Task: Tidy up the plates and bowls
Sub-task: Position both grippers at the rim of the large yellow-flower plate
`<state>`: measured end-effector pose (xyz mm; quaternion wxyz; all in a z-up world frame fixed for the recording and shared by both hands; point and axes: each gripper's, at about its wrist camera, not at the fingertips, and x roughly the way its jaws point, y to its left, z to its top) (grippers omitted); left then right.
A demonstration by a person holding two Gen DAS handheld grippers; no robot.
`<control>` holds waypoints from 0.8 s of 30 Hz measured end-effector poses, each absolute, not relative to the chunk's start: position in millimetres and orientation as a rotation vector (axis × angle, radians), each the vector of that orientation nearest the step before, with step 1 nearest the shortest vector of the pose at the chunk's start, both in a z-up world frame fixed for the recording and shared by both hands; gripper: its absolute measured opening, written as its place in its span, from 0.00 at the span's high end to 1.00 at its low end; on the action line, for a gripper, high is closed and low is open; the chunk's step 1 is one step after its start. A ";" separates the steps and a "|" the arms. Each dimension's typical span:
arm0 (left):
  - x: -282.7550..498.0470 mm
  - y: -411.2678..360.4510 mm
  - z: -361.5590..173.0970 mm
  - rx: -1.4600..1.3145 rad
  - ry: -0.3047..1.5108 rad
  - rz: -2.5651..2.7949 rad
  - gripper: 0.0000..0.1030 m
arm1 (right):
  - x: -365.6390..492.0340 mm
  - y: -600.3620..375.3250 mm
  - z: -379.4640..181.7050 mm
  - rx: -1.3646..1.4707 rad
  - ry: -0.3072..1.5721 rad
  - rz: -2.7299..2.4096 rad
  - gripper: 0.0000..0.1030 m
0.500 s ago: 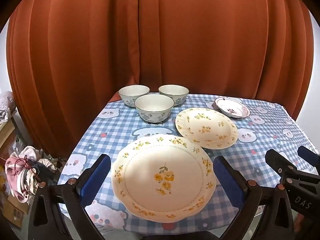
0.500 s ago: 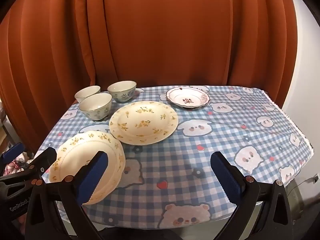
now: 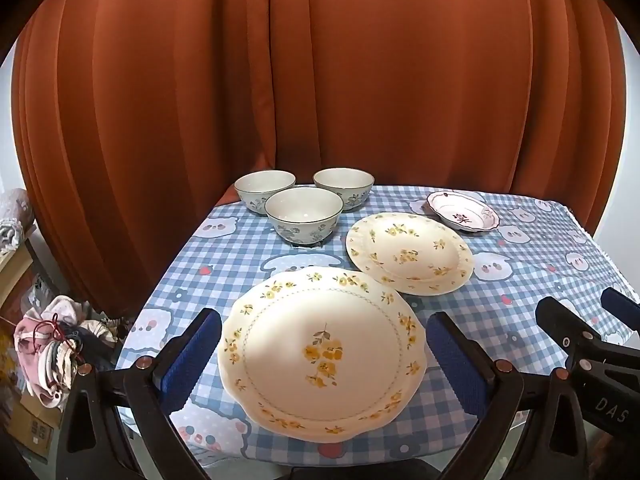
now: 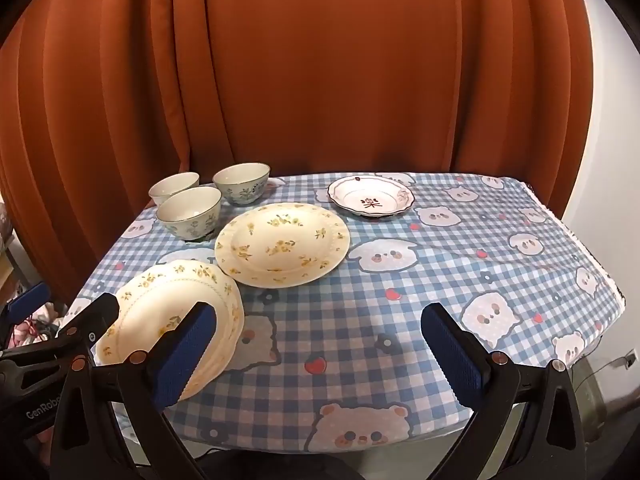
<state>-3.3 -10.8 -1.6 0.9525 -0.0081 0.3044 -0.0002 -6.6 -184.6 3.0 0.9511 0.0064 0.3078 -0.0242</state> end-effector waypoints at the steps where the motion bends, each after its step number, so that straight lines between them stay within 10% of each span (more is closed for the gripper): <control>1: -3.1 -11.3 -2.1 -0.017 0.619 0.000 0.00 | -6.1 -184.9 3.1 0.015 0.628 -0.048 0.00; 24: -0.5 -16.5 -2.8 -0.008 0.621 -0.008 0.00 | -2.2 -196.3 -1.0 0.047 0.621 -0.048 0.00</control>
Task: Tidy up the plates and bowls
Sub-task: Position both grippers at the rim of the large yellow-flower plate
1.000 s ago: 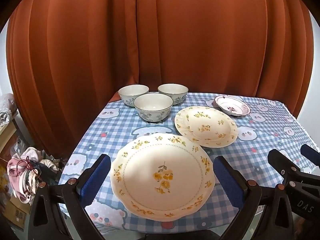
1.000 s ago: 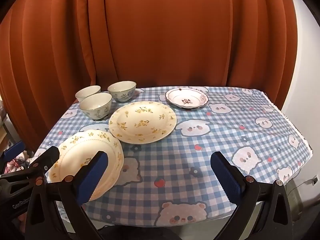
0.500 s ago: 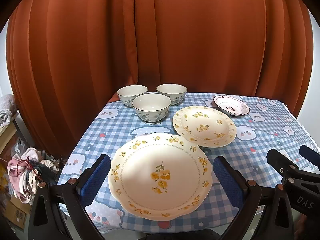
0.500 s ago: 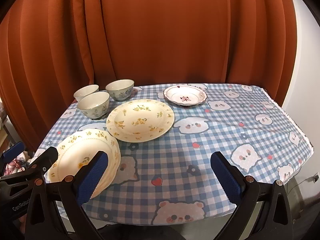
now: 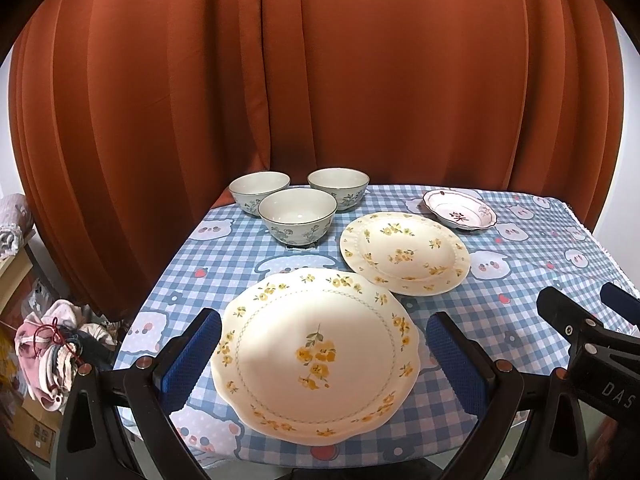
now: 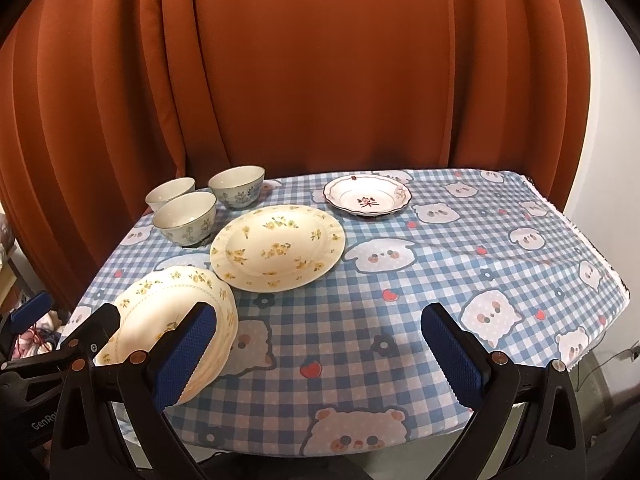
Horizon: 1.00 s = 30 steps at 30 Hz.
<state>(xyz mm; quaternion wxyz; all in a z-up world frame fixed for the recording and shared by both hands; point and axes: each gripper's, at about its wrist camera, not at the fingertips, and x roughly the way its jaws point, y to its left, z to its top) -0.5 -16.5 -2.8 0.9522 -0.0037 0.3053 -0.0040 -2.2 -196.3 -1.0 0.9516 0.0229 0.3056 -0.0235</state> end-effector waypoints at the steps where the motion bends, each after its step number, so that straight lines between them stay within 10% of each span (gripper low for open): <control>1: -0.8 -16.7 -2.7 -0.007 0.621 -0.007 0.00 | -1.6 -196.2 -0.8 0.047 0.619 -0.048 0.00; 30: -0.8 -16.0 -5.0 -0.010 0.620 -0.023 0.00 | 0.4 -203.7 -2.2 0.043 0.619 -0.050 0.00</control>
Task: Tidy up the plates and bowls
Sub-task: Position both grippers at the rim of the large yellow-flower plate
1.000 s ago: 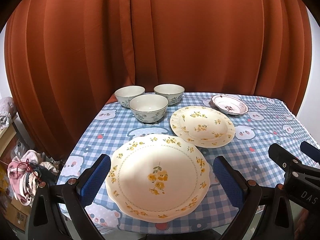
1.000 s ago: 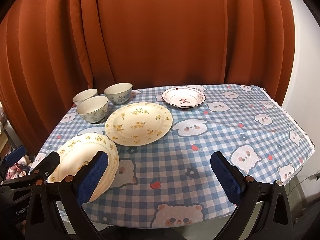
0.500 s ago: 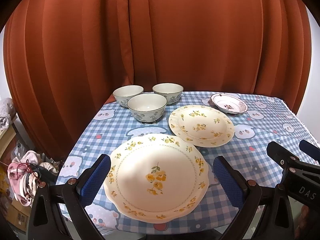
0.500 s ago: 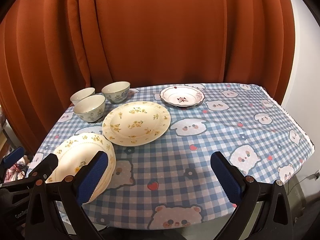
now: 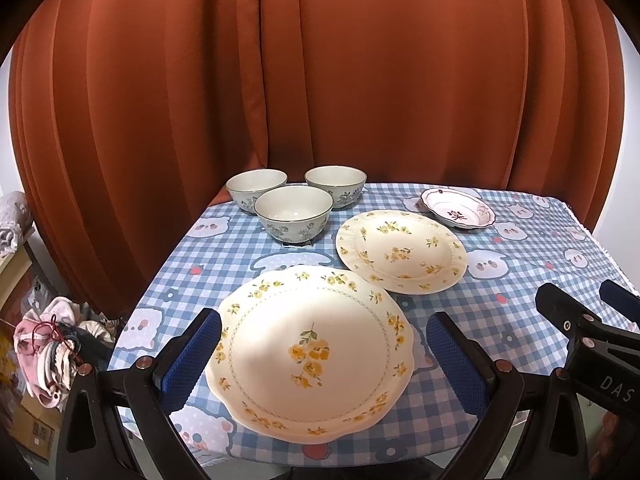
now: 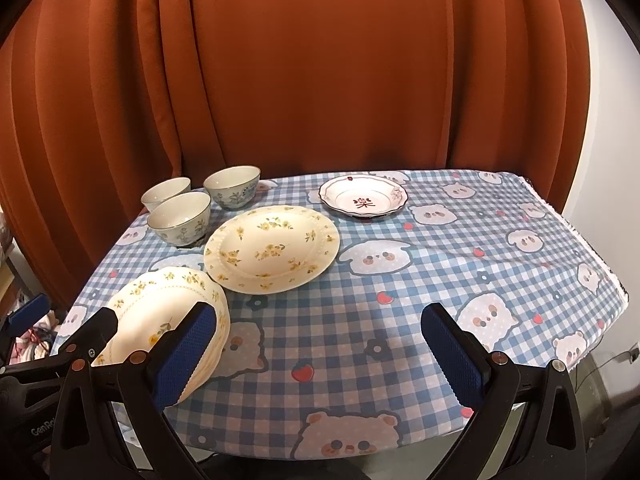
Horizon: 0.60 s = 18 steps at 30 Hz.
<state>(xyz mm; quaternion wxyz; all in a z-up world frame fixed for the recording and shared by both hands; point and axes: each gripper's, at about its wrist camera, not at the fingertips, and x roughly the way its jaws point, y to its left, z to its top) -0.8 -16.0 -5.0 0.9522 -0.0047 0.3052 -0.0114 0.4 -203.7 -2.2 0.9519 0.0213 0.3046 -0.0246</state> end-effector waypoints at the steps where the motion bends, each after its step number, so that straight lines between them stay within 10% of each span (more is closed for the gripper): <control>1: -0.9 -16.0 -4.9 -0.009 0.619 -0.024 0.00 | 0.3 -203.5 -2.2 0.043 0.619 -0.051 0.00; 18: -3.4 -19.0 -5.3 0.005 0.625 -0.007 0.00 | 2.6 -208.5 -1.7 0.063 0.627 -0.044 0.00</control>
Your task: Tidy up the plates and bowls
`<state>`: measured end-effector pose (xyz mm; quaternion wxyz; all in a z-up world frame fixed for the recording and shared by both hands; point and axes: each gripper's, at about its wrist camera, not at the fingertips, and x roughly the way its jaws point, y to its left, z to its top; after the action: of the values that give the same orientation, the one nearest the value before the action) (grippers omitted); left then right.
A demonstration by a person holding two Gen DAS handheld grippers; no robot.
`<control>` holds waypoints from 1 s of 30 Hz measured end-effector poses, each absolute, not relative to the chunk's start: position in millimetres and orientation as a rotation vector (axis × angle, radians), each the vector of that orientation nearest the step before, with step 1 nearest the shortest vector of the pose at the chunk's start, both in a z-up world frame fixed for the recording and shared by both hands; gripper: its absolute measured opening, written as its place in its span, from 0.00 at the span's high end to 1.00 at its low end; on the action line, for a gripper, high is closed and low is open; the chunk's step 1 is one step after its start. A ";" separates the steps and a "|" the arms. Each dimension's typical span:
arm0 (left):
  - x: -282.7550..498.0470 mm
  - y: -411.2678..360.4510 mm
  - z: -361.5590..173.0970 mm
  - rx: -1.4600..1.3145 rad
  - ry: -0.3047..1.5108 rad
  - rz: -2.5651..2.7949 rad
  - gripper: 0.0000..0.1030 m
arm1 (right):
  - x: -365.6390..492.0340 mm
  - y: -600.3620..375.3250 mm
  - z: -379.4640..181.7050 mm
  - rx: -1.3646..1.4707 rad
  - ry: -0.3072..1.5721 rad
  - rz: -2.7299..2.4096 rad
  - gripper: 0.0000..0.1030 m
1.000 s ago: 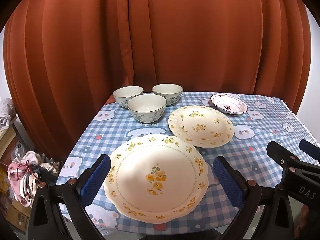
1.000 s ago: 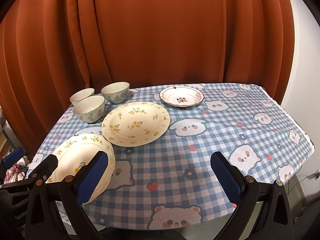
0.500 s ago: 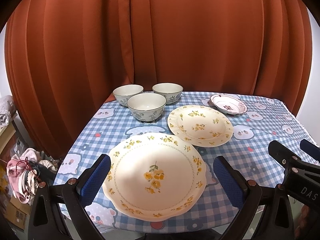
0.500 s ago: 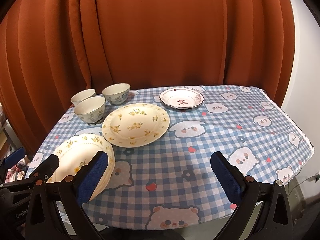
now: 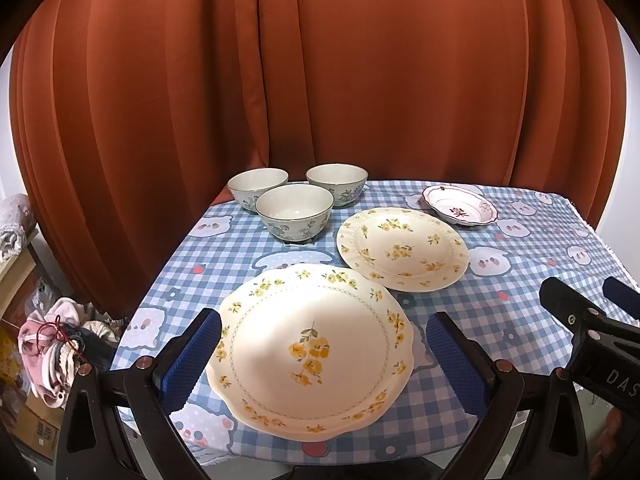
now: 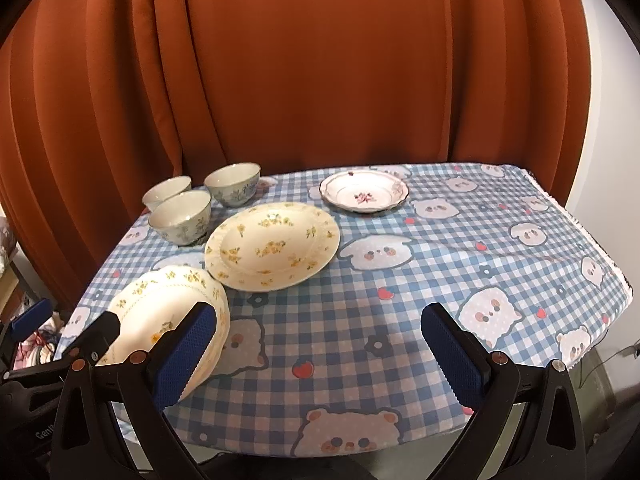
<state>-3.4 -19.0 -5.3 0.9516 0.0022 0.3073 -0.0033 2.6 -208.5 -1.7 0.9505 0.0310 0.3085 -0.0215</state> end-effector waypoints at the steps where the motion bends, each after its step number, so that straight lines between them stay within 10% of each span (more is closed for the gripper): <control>1: -2.6 -18.1 -4.4 0.003 0.626 -0.004 0.00 | 2.5 -207.8 -0.5 0.057 0.621 -0.047 0.00; 30: 108.6 50.0 -68.6 0.045 0.936 0.000 0.02 | 104.0 -124.0 -59.1 0.084 0.873 -0.032 0.00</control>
<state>108.6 50.0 -68.6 0.8923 0.0215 0.4510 -0.0002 104.0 -124.0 -59.1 0.9052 0.0406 0.4228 -0.0155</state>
